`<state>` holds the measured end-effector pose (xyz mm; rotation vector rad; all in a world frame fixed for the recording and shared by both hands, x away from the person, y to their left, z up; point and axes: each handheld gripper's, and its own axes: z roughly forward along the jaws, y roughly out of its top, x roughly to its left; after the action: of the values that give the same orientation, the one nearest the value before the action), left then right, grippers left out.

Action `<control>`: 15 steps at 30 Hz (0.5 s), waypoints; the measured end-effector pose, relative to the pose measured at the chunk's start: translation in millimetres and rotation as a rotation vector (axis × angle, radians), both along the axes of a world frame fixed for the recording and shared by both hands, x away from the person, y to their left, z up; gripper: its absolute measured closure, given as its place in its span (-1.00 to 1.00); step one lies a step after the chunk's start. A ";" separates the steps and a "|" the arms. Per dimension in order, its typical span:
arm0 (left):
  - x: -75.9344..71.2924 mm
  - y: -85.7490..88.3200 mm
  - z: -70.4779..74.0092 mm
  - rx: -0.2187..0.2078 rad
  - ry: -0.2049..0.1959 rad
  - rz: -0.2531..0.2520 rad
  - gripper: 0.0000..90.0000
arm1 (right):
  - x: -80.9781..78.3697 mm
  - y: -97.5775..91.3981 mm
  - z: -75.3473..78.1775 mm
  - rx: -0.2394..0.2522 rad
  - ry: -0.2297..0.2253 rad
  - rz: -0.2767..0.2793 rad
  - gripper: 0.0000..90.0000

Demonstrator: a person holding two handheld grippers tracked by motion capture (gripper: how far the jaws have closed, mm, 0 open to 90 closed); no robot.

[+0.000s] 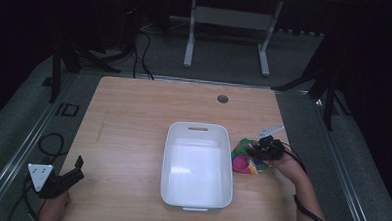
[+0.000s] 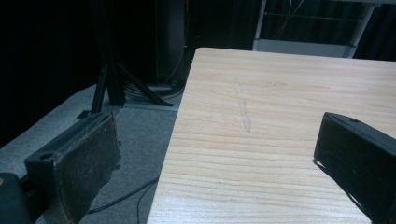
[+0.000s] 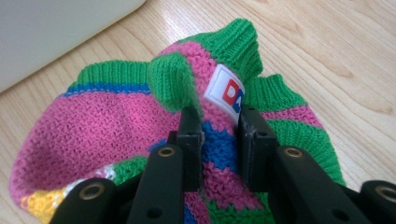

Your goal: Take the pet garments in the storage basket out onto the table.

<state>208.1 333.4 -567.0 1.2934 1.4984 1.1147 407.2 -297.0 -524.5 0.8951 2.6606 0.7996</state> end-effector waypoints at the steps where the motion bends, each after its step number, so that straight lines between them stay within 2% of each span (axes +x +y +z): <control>1: 0.0 0.0 0.0 0.000 0.000 0.000 -0.98 | 0.0 0.0 0.0 0.000 0.000 0.000 0.60; 4: 0.2 0.2 0.0 -0.001 0.001 0.000 -0.98 | -0.1 0.8 1.2 -0.004 0.005 -0.004 0.50; 5: 0.1 0.2 0.0 -0.001 0.001 0.001 -0.98 | -1.2 2.4 4.0 -0.019 0.011 0.008 0.32; 8: 0.1 0.2 0.0 -0.002 0.001 0.002 -0.98 | -3.5 4.4 9.0 -0.047 0.016 0.033 0.10; 9: 0.2 0.2 0.0 -0.002 0.001 0.001 -0.98 | -3.5 4.4 9.0 -0.047 0.016 0.033 0.10; 10: 0.2 0.2 0.0 -0.002 0.001 0.002 -0.98 | -5.6 5.5 14.0 -0.071 0.004 0.030 -0.04; 11: 0.2 0.2 0.0 -0.003 0.001 0.002 -0.98 | -5.6 5.5 14.0 -0.071 0.004 0.030 -0.04; 12: 0.2 0.3 0.0 -0.004 0.001 0.004 -0.98 | -7.6 5.0 19.3 -0.072 -0.007 0.030 -0.14; 14: 0.2 0.3 0.0 -0.004 0.001 0.004 -0.98 | -8.9 4.4 22.5 -0.071 -0.019 0.027 -0.14; 15: 0.2 0.2 0.0 -0.004 0.001 0.005 -0.98 | -11.0 1.3 30.0 -0.053 -0.029 0.012 -0.30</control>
<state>208.3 333.6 -567.1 1.2882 1.5043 1.1142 396.2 -295.7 -494.4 0.8497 2.6515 0.7356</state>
